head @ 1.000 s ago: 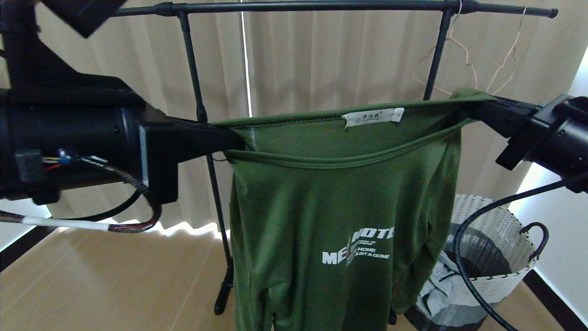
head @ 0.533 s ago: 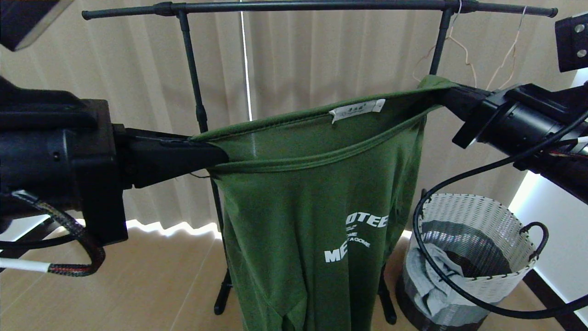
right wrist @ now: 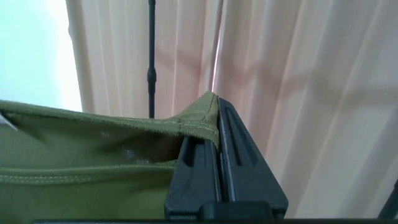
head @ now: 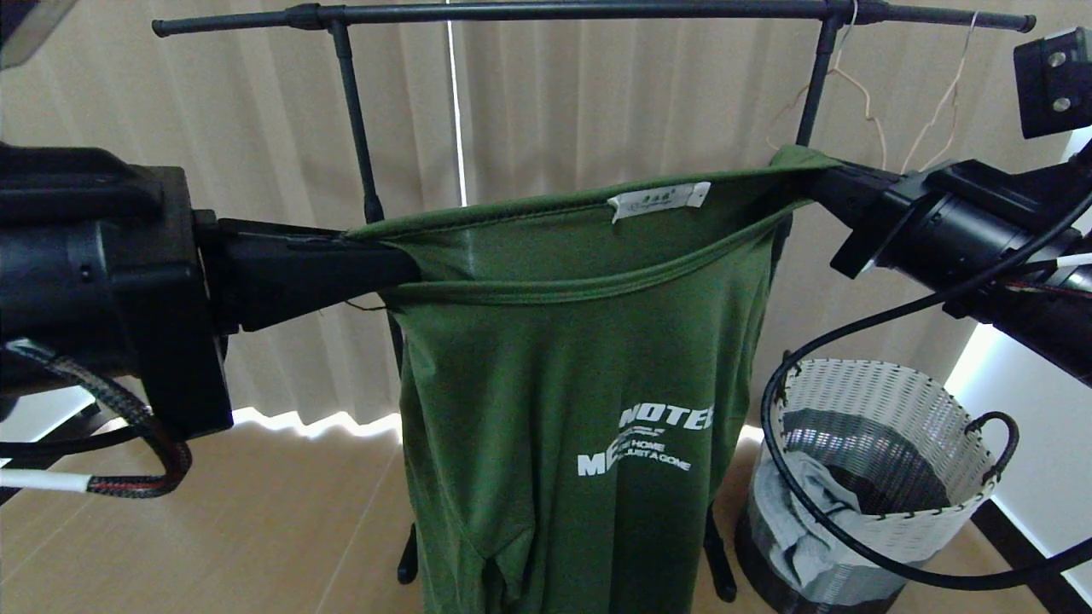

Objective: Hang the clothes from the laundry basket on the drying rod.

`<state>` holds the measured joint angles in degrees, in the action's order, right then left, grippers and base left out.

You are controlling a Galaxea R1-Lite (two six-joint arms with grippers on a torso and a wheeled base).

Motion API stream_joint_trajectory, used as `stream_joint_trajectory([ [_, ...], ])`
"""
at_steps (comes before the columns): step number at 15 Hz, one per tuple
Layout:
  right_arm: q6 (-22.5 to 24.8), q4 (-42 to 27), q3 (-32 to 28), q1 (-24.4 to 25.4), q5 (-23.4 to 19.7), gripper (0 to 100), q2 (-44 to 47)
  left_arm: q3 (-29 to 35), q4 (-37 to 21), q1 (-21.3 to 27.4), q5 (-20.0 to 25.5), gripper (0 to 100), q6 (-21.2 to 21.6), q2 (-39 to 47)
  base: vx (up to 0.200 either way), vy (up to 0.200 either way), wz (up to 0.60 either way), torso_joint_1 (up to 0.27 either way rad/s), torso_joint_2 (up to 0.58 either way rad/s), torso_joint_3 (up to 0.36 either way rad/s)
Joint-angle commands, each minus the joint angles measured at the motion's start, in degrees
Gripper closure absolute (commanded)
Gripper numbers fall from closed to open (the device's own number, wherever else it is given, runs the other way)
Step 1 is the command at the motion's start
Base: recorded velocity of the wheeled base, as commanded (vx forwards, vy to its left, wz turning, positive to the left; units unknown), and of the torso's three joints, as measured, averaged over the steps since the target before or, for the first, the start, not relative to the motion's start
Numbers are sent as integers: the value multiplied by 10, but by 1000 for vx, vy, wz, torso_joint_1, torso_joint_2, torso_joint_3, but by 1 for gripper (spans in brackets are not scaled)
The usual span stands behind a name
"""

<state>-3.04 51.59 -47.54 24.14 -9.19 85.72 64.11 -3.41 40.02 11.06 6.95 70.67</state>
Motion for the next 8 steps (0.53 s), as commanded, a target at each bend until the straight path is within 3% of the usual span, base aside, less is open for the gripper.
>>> stream_joint_trajectory([
  [1, 0, -4, -2, 0, 0, 100, -12, 3, 9, -12, -2, 100, 0, 10, 0, 0, 0, 0, 0, 0],
  [3, 0, -9, -2, -1, 0, 100, -28, 6, 31, -26, -32, 100, 0, 32, 0, 0, 0, 0, 0, 0],
  [6, 0, -35, 5, -1, -1, 100, -54, 7, 118, -27, -116, 100, -5, 83, 0, 0, 0, 0, 0, 0],
  [8, 0, -120, 8, -1, -2, 100, -101, 17, 171, -31, -155, 100, -4, 120, 0, 0, 0, 0, 0, 0],
])
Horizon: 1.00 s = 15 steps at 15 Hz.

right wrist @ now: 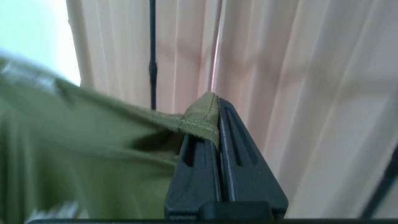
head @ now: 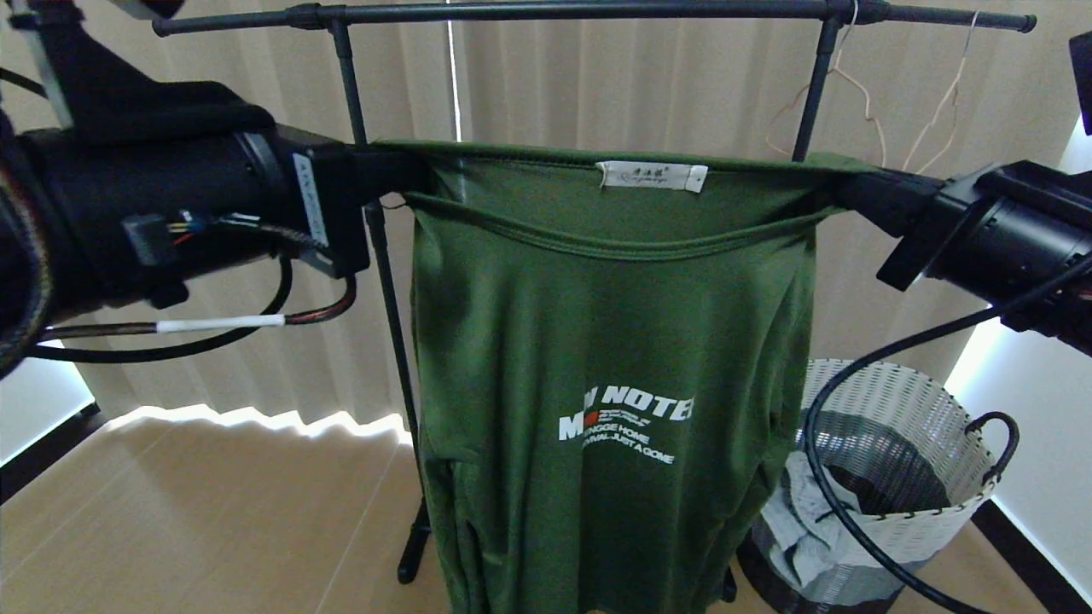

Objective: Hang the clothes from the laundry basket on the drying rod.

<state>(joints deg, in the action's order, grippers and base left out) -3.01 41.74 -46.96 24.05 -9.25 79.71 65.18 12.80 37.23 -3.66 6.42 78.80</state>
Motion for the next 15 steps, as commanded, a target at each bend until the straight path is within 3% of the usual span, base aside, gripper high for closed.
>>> stream_joint_trajectory([
  [1, -1, -77, 2, 0, -4, 100, -71, 21, 21, -13, -20, 100, 0, 58, 0, 0, 0, 0, 0, 0],
  [4, -2, -144, 33, 10, -9, 100, -122, 50, 37, -31, -22, 100, -16, 83, 0, 0, 0, 0, 0, 0],
  [8, -1, -199, 51, 51, -50, 100, -178, 47, 37, -32, -21, 100, -21, 84, 0, 0, 0, 0, 0, 0],
  [11, -1, -206, 58, 54, -84, 100, -195, 44, 36, -32, -21, 100, -20, 80, 0, 0, 0, 0, 0, 0],
  [15, 9, -199, 52, 35, -71, 100, -167, 36, 7, -30, -16, 100, -19, 56, 0, 0, 0, 0, 0, 0],
])
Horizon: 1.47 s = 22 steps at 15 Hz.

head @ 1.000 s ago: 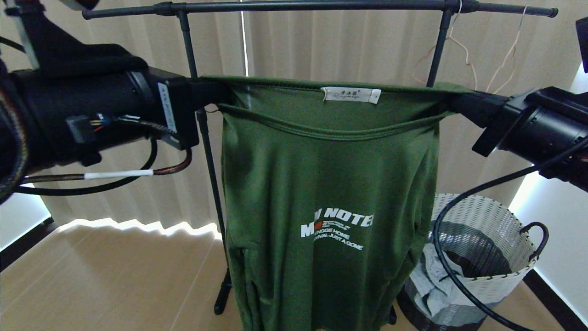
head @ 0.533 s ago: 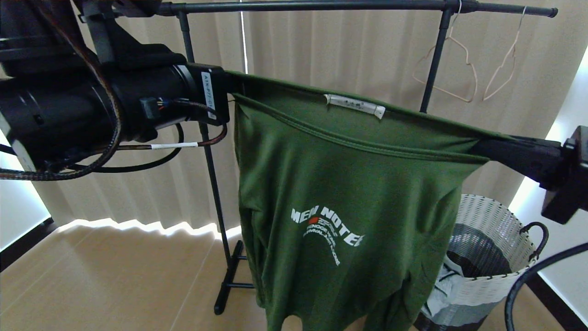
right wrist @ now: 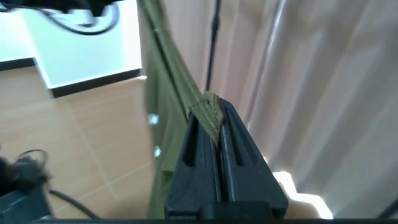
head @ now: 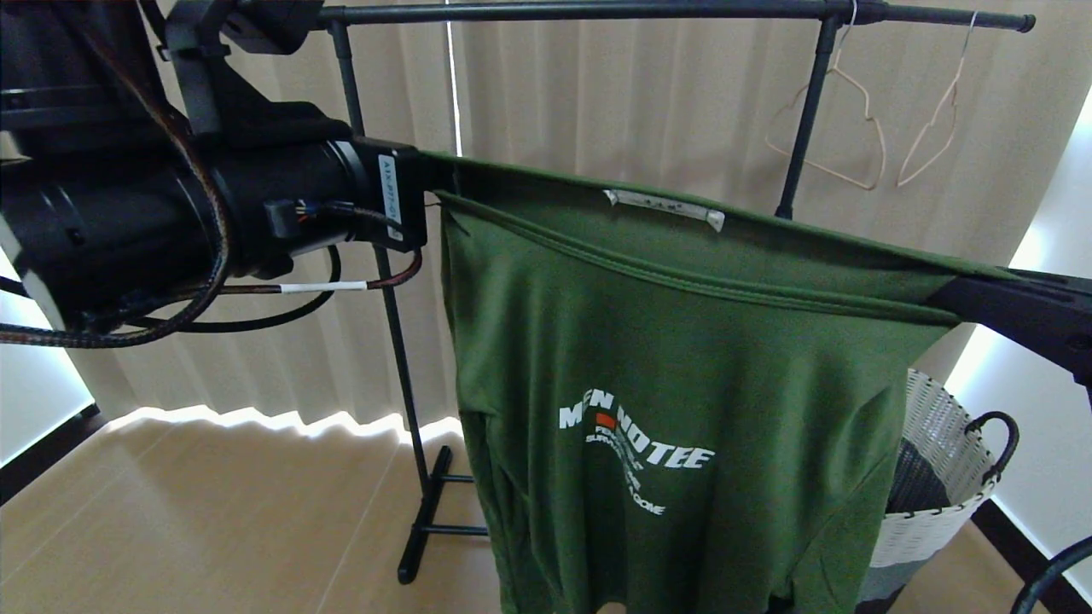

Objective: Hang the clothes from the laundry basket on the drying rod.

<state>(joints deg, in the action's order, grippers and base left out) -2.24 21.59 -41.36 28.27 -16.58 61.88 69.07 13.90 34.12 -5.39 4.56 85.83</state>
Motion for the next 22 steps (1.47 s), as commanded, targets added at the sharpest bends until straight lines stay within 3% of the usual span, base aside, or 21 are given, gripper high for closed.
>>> stream_joint_trajectory([
  [1, 15, 4, -9, -20, 10, 100, 25, -3, -32, 4, 3, 100, 1, -30, 0, 0, 0, 0, 0, 0],
  [3, 32, 7, -16, -26, 27, 100, 44, -3, -77, 8, 17, 100, 0, -54, 0, 0, 0, 0, 0, 0],
  [5, 33, 41, -20, -26, 43, 100, 65, -10, -120, 8, 61, 100, 0, -86, 0, 0, 0, 0, 0, 0],
  [8, 32, 79, -32, -27, 115, 100, 111, -11, -177, 8, 98, 100, 3, -117, 0, 0, 0, 0, 0, 0],
  [12, 29, 88, -35, -26, 121, 100, 116, -17, -174, 9, 107, 100, 5, -121, 0, 0, 0, 0, 0, 0],
  [18, 29, 89, -39, -25, 120, 100, 112, -31, -92, 8, 107, 100, 4, -115, 0, 0, 0, 0, 0, 0],
  [22, 18, 89, -80, -25, 118, 100, 118, -27, -89, 8, 107, 100, 6, -111, 0, 0, 0, 0, 0, 0],
])
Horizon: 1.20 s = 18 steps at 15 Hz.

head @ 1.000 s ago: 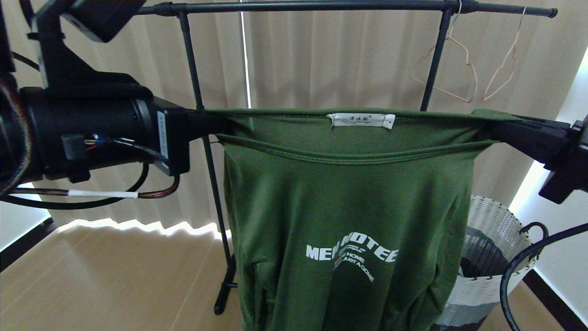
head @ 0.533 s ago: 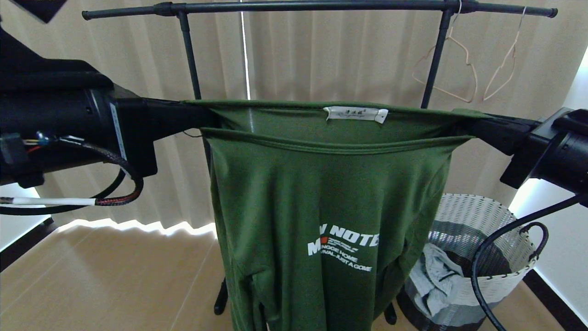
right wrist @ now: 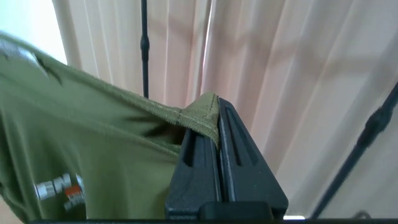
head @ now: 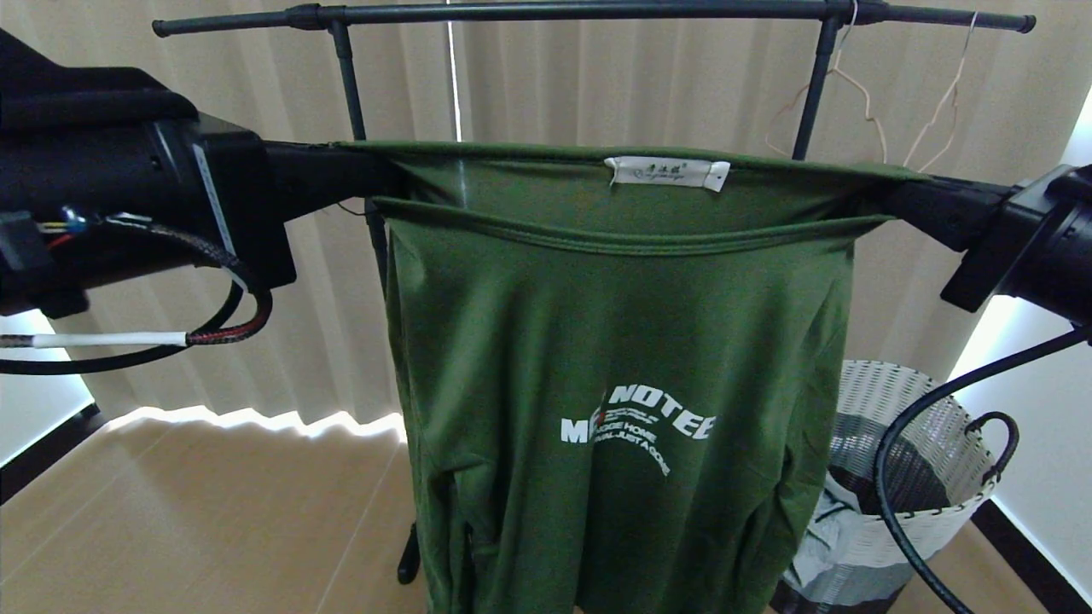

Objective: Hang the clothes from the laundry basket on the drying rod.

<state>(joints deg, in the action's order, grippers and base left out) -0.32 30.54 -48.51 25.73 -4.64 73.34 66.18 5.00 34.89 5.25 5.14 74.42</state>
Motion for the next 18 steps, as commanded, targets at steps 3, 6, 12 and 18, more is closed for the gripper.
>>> stream_joint_trajectory([
  [3, -2, 7, -11, 0, -1, 100, 3, 29, 11, -2, 0, 100, 9, 19, 0, 0, 0, 0, 0, 0],
  [6, 0, 23, -12, 0, -1, 100, 13, 25, 11, -3, -2, 100, 26, 28, 0, 0, 0, 0, 0, 0],
  [12, 0, 23, -8, 0, 0, 0, 16, 22, 11, -4, -3, 100, 27, 27, 0, 0, 0, 0, 0, 0],
  [18, -2, 23, 17, 0, -9, 0, 1, 22, 9, -27, -65, 100, 28, 39, 0, 0, 0, 0, 0, 0],
])
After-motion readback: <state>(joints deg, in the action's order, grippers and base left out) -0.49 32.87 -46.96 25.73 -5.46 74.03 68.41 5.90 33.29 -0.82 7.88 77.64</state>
